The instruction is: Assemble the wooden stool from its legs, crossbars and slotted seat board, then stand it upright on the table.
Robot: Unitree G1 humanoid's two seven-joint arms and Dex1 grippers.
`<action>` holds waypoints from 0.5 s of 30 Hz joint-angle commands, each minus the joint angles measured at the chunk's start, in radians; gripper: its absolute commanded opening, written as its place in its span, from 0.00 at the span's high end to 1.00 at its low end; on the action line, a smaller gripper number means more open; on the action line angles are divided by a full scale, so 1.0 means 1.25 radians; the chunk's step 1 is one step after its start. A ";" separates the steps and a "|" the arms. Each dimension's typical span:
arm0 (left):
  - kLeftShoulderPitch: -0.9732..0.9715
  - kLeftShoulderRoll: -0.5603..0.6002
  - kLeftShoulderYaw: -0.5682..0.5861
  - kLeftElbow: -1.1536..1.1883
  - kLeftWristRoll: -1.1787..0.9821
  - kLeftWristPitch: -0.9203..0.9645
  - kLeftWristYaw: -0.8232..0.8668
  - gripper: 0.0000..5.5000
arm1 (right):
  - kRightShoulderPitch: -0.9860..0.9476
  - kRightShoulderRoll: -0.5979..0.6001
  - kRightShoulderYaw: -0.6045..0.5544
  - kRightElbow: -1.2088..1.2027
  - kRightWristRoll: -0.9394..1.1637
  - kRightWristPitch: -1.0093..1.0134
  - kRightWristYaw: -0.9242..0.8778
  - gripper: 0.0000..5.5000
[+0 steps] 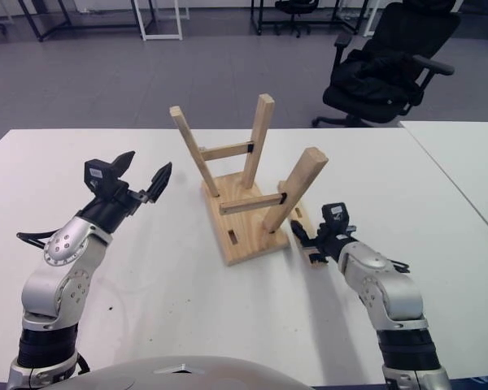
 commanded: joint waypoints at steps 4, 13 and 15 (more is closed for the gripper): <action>-0.013 0.011 -0.008 0.007 0.007 0.010 -0.008 0.15 | -0.007 -0.016 0.027 -0.031 -0.065 0.078 0.019 0.30; -0.028 0.017 0.007 -0.004 0.001 0.019 -0.002 0.15 | -0.035 -0.022 0.045 0.007 -0.151 0.097 0.043 0.62; -0.045 0.026 0.056 -0.021 -0.032 0.026 0.003 0.15 | -0.085 -0.003 -0.007 0.029 -0.171 0.002 0.021 0.62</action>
